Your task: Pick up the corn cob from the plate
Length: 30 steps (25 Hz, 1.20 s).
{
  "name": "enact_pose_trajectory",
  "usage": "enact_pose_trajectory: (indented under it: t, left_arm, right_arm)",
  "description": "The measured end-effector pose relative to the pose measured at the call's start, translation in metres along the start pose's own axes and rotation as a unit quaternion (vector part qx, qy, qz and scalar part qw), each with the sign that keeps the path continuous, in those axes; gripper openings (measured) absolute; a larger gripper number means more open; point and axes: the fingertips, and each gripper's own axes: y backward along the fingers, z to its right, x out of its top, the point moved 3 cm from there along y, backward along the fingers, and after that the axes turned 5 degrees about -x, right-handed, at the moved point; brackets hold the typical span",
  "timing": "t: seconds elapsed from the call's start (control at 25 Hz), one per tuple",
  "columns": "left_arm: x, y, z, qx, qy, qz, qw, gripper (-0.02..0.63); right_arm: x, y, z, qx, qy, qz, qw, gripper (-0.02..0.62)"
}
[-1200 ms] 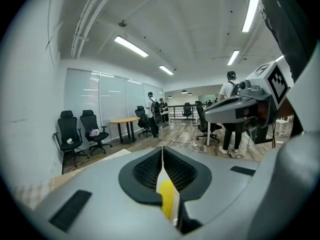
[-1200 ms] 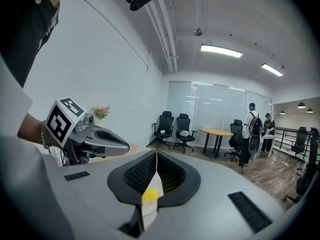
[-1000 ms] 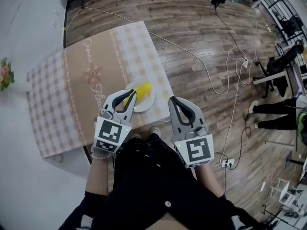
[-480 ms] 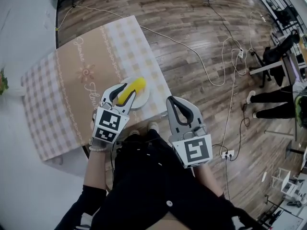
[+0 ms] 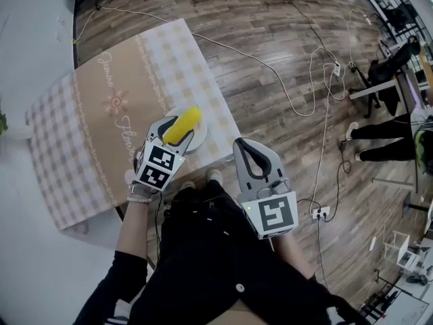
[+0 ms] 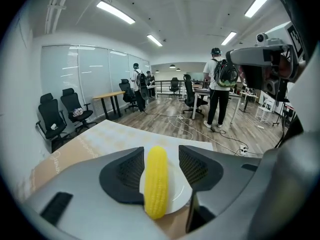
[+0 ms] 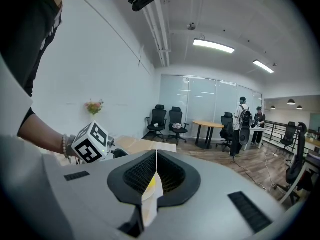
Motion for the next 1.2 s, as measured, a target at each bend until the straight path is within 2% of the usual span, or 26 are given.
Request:
enact_pose_trajectory:
  t: [0.44, 0.96, 1.2]
  left_arm:
    - [-0.032, -0.039, -0.008, -0.006, 0.001, -0.062, 0.9981, 0.255]
    - [-0.051, -0.07, -0.017, -0.013, 0.024, -0.094, 0.9952, 0.256]
    - [-0.059, -0.077, -0.018, -0.025, 0.047, -0.103, 0.9933, 0.256]
  right_arm:
    - [-0.009, 0.005, -0.001, -0.005, -0.005, -0.016, 1.0, 0.041]
    - [-0.015, 0.005, -0.004, -0.007, -0.006, -0.028, 1.0, 0.041]
    - [-0.016, 0.005, -0.002, -0.008, -0.006, -0.03, 0.999, 0.041]
